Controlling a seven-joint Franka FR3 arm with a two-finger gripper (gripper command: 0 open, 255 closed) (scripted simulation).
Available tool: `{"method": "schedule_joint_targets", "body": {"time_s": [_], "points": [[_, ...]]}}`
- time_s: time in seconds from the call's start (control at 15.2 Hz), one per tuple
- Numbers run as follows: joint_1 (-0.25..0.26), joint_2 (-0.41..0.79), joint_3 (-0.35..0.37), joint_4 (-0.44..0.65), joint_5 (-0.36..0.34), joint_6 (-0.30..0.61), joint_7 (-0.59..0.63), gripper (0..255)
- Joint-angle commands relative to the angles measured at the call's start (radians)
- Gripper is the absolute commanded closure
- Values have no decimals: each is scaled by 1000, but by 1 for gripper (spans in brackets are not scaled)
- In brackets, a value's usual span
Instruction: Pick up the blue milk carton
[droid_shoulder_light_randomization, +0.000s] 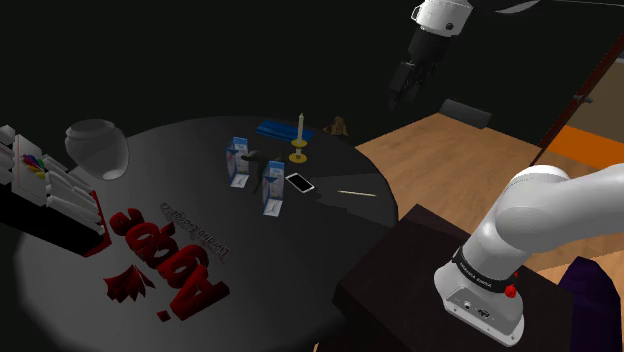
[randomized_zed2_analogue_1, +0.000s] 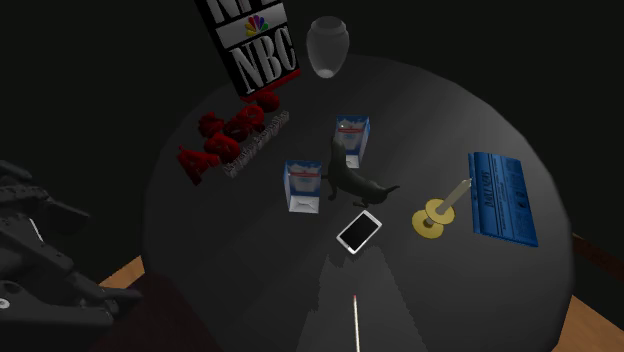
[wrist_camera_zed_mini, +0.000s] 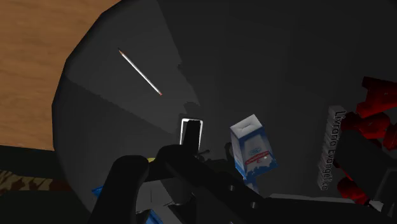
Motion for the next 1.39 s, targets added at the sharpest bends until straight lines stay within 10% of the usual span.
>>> {"method": "schedule_joint_targets", "body": {"time_s": [0.0,1.32], "points": [[0,0,0,0,0,0,0,0],[-72,702,250,164,-26,487,550,0]]}}
